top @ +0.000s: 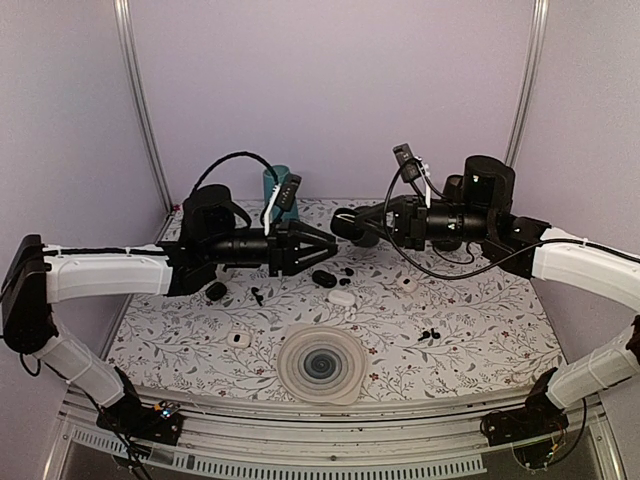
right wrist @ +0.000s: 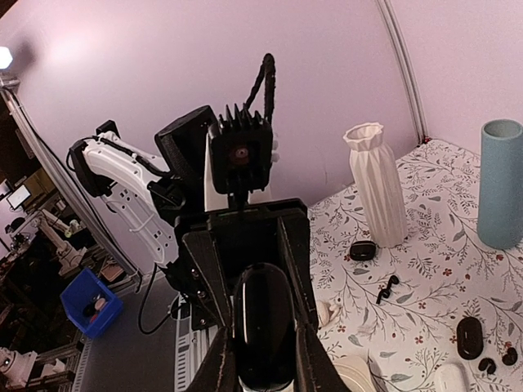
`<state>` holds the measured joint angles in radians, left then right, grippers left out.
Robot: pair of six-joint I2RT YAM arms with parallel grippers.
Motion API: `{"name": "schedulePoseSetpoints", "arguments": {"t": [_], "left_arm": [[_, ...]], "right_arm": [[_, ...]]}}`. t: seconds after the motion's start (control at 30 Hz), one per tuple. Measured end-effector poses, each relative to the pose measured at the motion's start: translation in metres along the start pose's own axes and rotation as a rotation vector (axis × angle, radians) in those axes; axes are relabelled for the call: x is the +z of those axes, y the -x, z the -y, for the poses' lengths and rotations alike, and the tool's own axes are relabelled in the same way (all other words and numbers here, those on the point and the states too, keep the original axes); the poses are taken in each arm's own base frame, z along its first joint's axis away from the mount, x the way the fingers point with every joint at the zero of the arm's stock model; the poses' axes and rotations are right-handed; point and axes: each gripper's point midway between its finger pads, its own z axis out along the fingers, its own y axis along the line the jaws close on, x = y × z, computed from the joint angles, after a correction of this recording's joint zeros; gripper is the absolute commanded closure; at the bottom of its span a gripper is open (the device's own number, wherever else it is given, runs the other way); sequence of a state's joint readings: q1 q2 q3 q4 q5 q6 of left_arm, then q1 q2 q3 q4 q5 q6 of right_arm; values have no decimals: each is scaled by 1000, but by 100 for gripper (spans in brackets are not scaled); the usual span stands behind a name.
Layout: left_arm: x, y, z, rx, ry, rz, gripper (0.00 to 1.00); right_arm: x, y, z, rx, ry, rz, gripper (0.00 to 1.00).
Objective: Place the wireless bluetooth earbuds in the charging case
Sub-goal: Pass from the right arm to the left
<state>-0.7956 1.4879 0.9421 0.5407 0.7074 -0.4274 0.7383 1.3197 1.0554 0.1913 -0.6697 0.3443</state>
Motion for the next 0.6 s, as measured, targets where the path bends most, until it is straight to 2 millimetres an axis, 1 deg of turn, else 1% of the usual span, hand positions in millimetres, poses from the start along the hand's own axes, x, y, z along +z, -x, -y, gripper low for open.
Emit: {"name": "schedulePoseSetpoints", "arguments": {"t": [0.07, 0.23, 0.27, 0.6], "left_arm": [[0, 1, 3, -5, -18, 2, 58], [1, 11, 11, -2, -60, 32, 58], [2, 14, 12, -1, -70, 40, 59], [9, 19, 12, -35, -103, 61, 67]], "right_arm": [[0, 0, 0, -2, 3, -2, 91], [2, -4, 1, 2, 10, -14, 91], [3, -5, 2, 4, 12, -17, 91], [4, -8, 1, 8, 23, -26, 91]]}}
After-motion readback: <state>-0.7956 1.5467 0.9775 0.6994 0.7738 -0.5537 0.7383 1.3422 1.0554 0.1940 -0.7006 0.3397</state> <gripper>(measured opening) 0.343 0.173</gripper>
